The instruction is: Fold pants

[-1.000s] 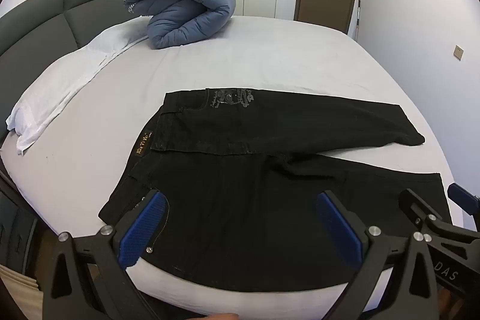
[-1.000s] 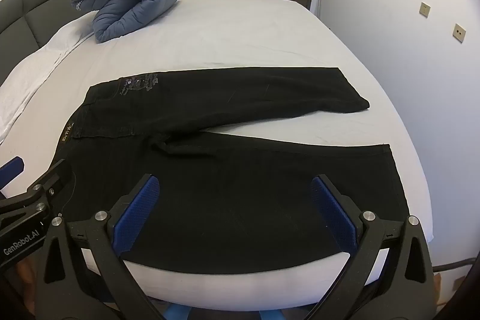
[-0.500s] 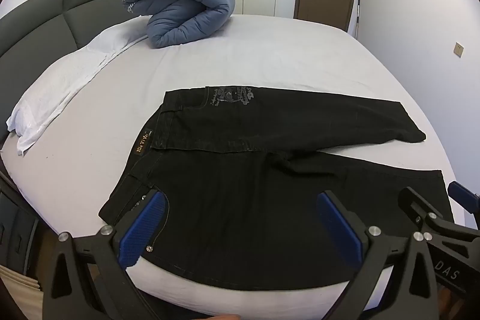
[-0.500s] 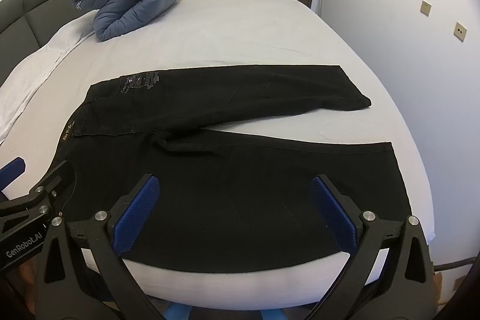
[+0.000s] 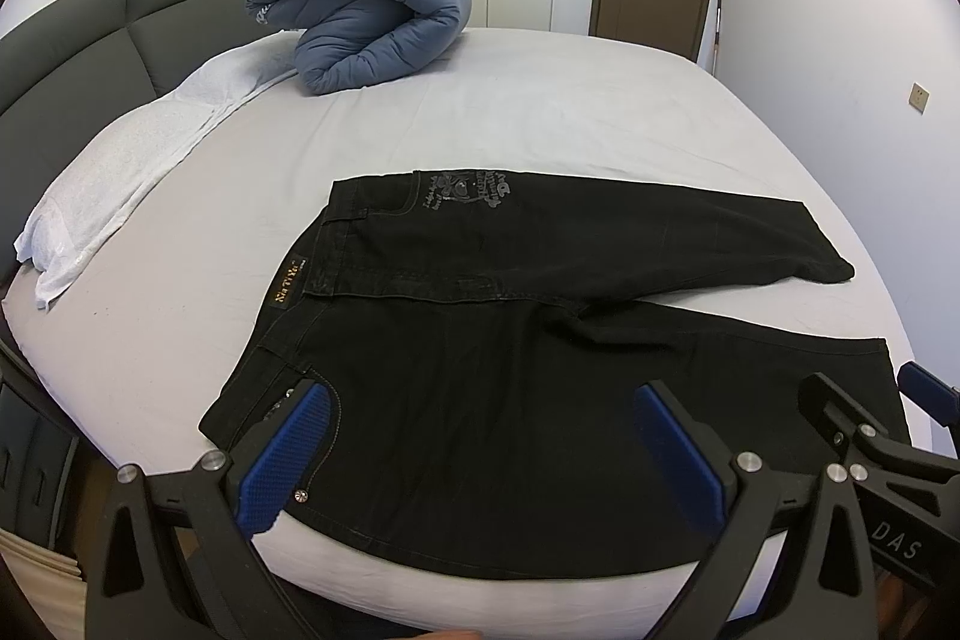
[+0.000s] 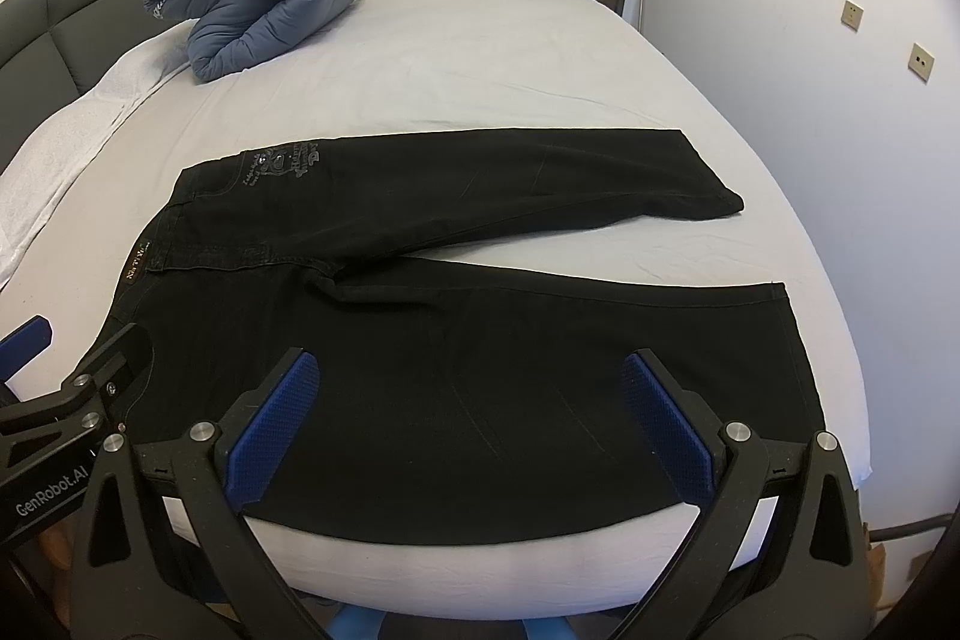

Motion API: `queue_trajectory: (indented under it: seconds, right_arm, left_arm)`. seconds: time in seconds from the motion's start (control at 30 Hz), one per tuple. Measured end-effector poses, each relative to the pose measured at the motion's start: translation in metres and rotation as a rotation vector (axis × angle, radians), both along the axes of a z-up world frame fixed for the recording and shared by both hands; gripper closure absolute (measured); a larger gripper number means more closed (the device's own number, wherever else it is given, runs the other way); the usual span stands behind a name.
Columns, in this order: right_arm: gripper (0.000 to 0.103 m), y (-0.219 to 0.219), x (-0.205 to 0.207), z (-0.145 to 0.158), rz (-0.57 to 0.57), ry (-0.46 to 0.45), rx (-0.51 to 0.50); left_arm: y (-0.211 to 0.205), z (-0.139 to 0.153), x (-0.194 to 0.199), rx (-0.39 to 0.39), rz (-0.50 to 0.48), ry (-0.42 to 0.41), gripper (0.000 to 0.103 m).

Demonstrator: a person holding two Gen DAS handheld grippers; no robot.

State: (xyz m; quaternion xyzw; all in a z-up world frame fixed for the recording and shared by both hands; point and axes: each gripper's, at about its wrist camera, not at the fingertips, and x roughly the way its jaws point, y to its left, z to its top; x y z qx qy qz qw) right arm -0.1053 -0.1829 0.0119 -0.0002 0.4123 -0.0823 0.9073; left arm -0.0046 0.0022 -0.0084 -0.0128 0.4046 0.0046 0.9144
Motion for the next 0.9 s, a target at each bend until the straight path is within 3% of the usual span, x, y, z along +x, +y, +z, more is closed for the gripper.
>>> queue_trajectory:
  seconds: [0.9]
  right_arm:
    - [0.0, 0.0108, 0.0008, -0.0092, 0.001, 0.002, 0.003]
  left_arm:
    - [0.0032, -0.0047, -0.0007, -0.001, 0.001, 0.005, 0.0]
